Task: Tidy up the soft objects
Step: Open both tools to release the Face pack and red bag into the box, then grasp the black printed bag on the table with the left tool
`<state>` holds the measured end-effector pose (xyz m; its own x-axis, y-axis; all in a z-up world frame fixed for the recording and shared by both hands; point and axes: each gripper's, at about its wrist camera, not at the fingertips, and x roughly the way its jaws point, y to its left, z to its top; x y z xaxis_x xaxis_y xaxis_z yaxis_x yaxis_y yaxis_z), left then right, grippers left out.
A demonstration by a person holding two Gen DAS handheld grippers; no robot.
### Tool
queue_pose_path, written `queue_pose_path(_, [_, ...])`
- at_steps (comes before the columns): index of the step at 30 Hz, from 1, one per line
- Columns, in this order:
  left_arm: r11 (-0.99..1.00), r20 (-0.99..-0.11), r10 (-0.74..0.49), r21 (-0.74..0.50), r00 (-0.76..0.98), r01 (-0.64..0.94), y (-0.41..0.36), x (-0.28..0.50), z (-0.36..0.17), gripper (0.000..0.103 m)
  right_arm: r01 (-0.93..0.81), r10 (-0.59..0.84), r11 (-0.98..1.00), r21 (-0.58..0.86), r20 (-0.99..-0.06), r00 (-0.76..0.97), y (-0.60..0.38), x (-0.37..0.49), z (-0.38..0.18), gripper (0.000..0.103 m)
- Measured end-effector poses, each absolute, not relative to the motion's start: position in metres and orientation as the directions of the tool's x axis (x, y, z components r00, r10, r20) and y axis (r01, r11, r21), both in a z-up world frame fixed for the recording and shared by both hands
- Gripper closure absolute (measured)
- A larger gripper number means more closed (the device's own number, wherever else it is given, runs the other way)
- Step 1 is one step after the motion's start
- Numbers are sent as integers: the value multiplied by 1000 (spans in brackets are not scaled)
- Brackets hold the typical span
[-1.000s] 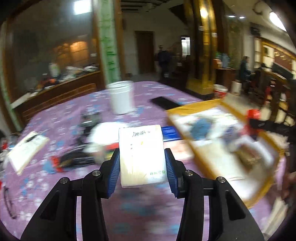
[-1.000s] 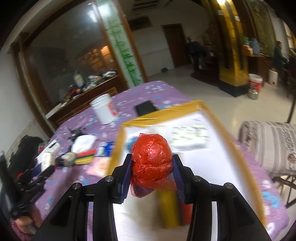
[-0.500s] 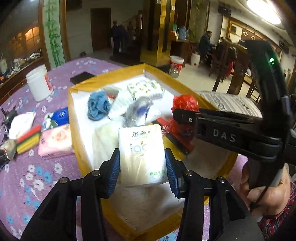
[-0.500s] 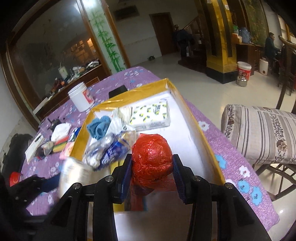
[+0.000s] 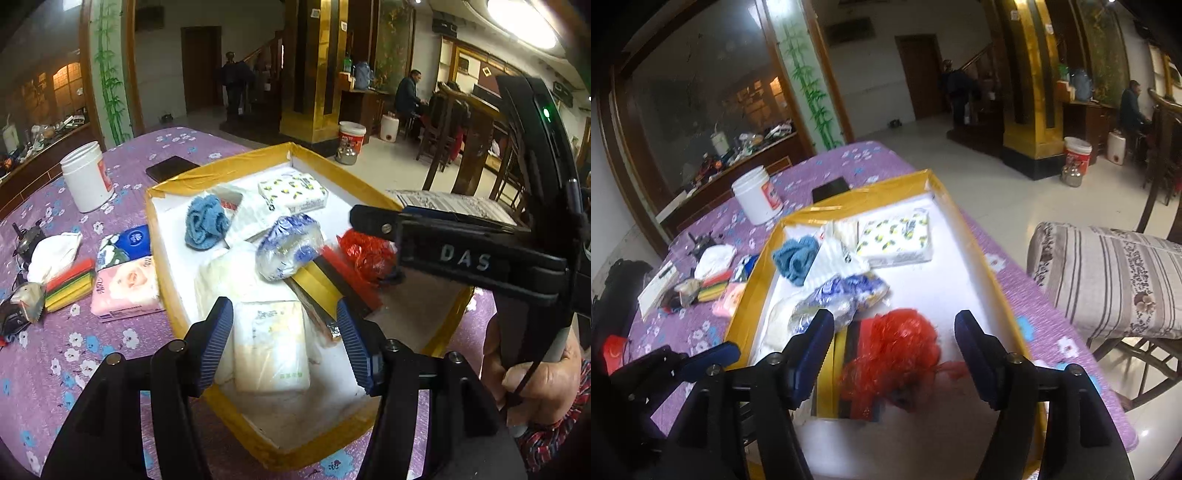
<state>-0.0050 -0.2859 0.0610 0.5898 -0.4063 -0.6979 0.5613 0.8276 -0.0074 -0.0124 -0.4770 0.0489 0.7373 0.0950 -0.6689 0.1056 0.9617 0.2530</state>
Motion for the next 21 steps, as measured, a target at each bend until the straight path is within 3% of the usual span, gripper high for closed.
queue_pose_path(9, [894,-654,-374,-66,657,443,-216,14,82,46,42,164,948,317,-595,786,-469,-21,69,32])
queue_pose_path(16, [973,-653,-227,-121,722,196,-105,60,90,46,-52,250,941,334,-584,772,-439,-16,73,31])
queue_pose_path(21, [989,-719,-138,-132,681,61,-28,123,80,46,-81,276,939,334,-591,758,-425,-15,70,31])
